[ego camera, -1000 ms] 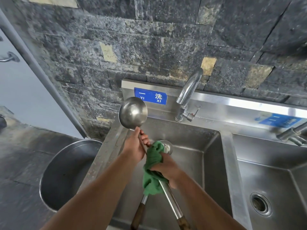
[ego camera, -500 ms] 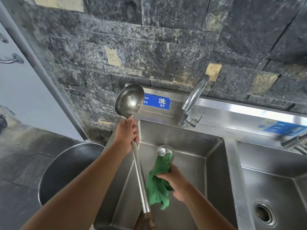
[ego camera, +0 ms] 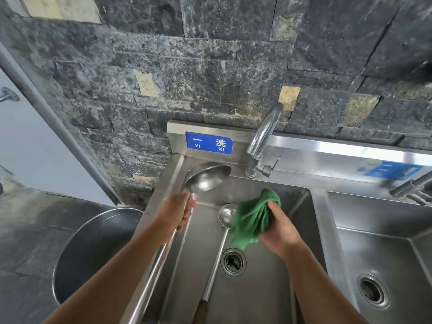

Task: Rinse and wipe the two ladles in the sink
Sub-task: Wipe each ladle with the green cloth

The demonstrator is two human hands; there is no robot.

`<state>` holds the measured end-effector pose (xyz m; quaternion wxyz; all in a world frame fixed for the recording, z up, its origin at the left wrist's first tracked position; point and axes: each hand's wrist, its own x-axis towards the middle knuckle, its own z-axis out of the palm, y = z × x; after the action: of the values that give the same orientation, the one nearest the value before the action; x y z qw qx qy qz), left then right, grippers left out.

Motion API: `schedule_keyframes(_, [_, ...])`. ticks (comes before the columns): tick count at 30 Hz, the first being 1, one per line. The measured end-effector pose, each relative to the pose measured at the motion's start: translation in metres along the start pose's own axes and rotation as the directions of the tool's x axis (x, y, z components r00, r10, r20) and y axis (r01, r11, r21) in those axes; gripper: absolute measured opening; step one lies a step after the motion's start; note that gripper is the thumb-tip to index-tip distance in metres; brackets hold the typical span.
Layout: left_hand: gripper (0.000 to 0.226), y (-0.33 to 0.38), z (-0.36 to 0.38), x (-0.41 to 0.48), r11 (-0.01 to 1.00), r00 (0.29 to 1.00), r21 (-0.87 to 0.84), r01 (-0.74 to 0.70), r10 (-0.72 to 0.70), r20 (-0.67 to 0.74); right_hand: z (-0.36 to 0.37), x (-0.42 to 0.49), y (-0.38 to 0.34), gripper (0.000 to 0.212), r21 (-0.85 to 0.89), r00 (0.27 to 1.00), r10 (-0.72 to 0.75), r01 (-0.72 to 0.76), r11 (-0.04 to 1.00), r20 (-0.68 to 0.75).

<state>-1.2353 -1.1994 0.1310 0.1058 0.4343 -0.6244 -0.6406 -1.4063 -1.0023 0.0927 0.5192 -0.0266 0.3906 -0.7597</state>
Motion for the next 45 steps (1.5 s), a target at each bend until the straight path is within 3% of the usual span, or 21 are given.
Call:
schedule_keyframes(3, [0.028, -0.02, 0.001, -0.01, 0.977, 0.99, 0.198, -0.072, 0.045, 0.137, 0.001, -0.001, -0.007, 0.045, 0.035, 0.999, -0.036, 0.037, 0.999, -0.028])
schedule_keyframes(5, [0.02, -0.026, 0.004, -0.016, 0.934, 0.965, 0.314, -0.168, 0.091, 0.247, 0.002, 0.002, -0.01, 0.066, 0.029, 0.997, -0.047, 0.048, 0.998, -0.057])
schedule_keyframes(6, [0.015, -0.027, 0.007, -0.02, 0.915, 0.944, 0.339, -0.219, 0.112, 0.309, 0.002, 0.003, -0.011, 0.067, 0.003, 0.996, -0.048, 0.048, 0.999, -0.077])
schedule_keyframes(9, [0.005, -0.024, 0.022, -0.033, 0.903, 0.902, 0.324, -0.283, 0.136, 0.41, 0.001, 0.007, -0.016, 0.056, -0.131, 0.989, -0.032, 0.014, 0.991, -0.144])
schedule_keyframes(11, [0.01, -0.023, 0.033, -0.04, 0.913, 0.9, 0.304, -0.27, 0.128, 0.417, 0.003, 0.008, -0.019, 0.045, -0.328, 0.991, -0.023, -0.021, 0.945, -0.13])
schedule_keyframes(14, [0.019, -0.027, 0.041, -0.042, 0.813, 0.872, 0.436, -0.386, 0.168, 0.459, 0.018, 0.011, -0.021, 0.026, -0.752, 0.992, -0.05, -0.051, 0.658, -0.112])
schedule_keyframes(16, [0.02, -0.03, 0.045, -0.042, 0.733, 0.851, 0.507, -0.453, 0.185, 0.492, 0.027, 0.016, -0.019, 0.029, -0.896, 0.987, -0.115, -0.052, 0.441, -0.114])
schedule_keyframes(18, [0.022, -0.029, 0.052, -0.043, 0.664, 0.838, 0.566, -0.488, 0.176, 0.516, 0.036, 0.018, -0.016, 0.043, -0.978, 0.987, -0.142, -0.05, 0.203, -0.08])
schedule_keyframes(21, [0.022, -0.025, 0.068, -0.049, 0.545, 0.81, 0.632, -0.551, 0.165, 0.563, 0.055, 0.016, -0.003, 0.038, -0.967, 0.997, -0.065, 0.013, -0.253, 0.031])
schedule_keyframes(23, [0.022, -0.027, 0.075, -0.051, 0.546, 0.821, 0.645, -0.535, 0.158, 0.548, 0.065, 0.008, 0.008, 0.035, -0.91, 0.992, -0.1, 0.028, -0.414, 0.077])
schedule_keyframes(25, [0.027, -0.033, 0.076, -0.051, 0.615, 0.858, 0.632, -0.471, 0.155, 0.489, 0.06, -0.001, 0.017, 0.035, -0.922, 0.974, -0.203, 0.017, -0.387, 0.103])
schedule_keyframes(27, [0.033, -0.036, 0.071, -0.05, 0.68, 0.892, 0.615, -0.4, 0.135, 0.431, 0.045, -0.008, 0.024, 0.035, -0.962, 0.955, -0.269, 0.05, -0.268, 0.124])
schedule_keyframes(31, [0.033, -0.038, 0.058, -0.041, 0.78, 0.96, 0.59, -0.207, 0.047, 0.275, 0.012, -0.017, 0.044, 0.047, -0.954, 0.898, -0.322, 0.294, -0.066, 0.299])
schedule_keyframes(34, [0.023, -0.033, 0.056, -0.04, 0.873, 0.976, 0.487, -0.033, -0.078, 0.205, -0.002, -0.027, 0.058, 0.051, -0.89, 0.817, -0.359, 0.442, -0.116, 0.452])
schedule_keyframes(36, [0.025, -0.031, 0.058, -0.041, 0.882, 0.966, 0.47, -0.003, -0.119, 0.229, -0.003, -0.027, 0.059, 0.048, -0.875, 0.793, -0.369, 0.444, -0.194, 0.485])
schedule_keyframes(39, [0.026, -0.028, 0.061, -0.044, 0.885, 0.956, 0.461, -0.057, -0.085, 0.281, 0.006, -0.021, 0.05, 0.046, -0.868, 0.77, -0.404, 0.413, -0.274, 0.494])
schedule_keyframes(41, [0.023, -0.025, 0.064, -0.049, 0.873, 0.936, 0.464, -0.148, -0.029, 0.352, 0.018, -0.017, 0.041, 0.039, -0.924, 0.798, -0.467, 0.305, -0.232, 0.381])
schedule_keyframes(43, [0.022, -0.027, 0.069, -0.055, 0.755, 0.896, 0.568, -0.327, 0.057, 0.44, 0.032, -0.013, 0.028, 0.028, -0.974, 0.856, -0.476, 0.122, -0.193, 0.202])
schedule_keyframes(45, [0.027, -0.033, 0.072, -0.059, 0.645, 0.873, 0.626, -0.439, 0.14, 0.467, 0.039, 0.001, 0.011, 0.03, -0.988, 0.924, -0.376, 0.004, -0.153, 0.062])
